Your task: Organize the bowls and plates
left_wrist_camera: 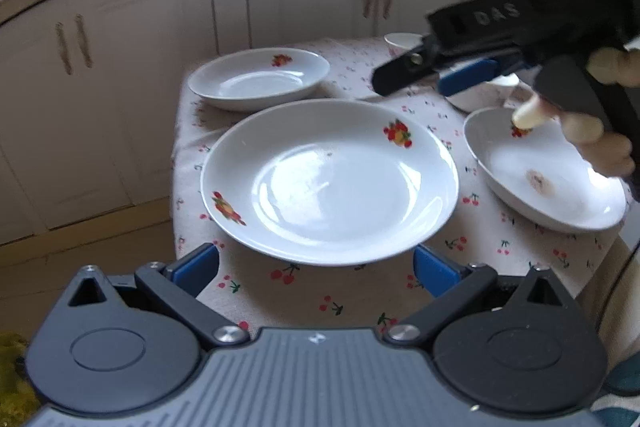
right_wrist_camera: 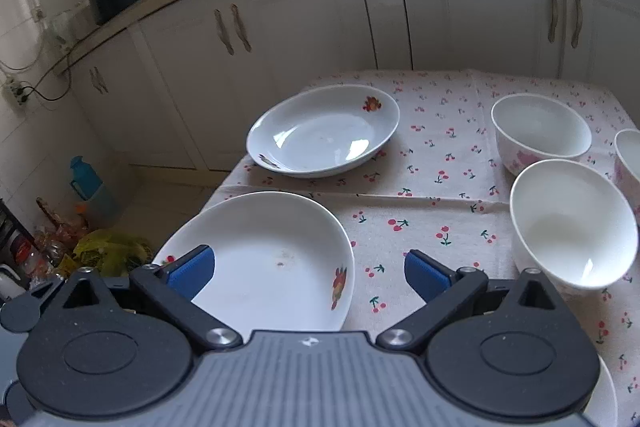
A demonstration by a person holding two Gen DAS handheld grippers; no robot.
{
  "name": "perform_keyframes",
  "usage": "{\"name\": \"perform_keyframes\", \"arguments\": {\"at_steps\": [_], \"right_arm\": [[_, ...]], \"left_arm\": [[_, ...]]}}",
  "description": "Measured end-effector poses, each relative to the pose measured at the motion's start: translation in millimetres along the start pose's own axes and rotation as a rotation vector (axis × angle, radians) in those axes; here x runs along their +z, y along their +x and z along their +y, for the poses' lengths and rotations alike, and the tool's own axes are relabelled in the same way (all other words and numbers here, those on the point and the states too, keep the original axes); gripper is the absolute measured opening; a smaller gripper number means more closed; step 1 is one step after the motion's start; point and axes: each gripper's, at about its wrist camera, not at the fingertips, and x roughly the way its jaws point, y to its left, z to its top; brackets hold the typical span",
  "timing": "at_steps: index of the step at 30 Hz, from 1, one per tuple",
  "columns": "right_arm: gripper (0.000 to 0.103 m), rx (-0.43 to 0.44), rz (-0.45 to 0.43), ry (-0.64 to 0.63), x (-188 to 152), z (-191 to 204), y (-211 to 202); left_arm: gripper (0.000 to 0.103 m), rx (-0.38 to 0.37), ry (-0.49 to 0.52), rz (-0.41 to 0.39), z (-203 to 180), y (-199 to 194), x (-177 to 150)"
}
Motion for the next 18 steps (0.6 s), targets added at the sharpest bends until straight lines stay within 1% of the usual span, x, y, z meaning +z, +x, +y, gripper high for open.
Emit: {"name": "perform_keyframes", "arguments": {"at_steps": [2, 4, 8, 13, 18], "right_arm": [[0.098, 0.008, 0.018, 0.015, 1.3, -2.9, 6.9], [0.09, 0.013, 0.041, 0.021, 1.1, -4.8, 15.4], [0.083, 0.025, 0.079, 0.018, 2.4, -3.5, 27.5], [0.068, 0.032, 0.124, 0.019, 4.9, -4.7, 41.7], [0.066, 0.041, 0.138, 0.032, 6.0, -7.1, 46.2]], "left_arm": [[0.102, -0.022, 0.017, 0.003, 3.0, 3.0, -0.8], [0.102, -0.044, 0.027, 0.009, 7.4, 6.7, 0.9], [0.102, -0.097, 0.072, 0.018, 12.9, 12.7, 5.4], [0.102, -0.13, 0.104, 0.036, 17.2, 18.7, 7.5], [0.102, -0.144, 0.116, 0.043, 18.6, 23.4, 10.0]]}}
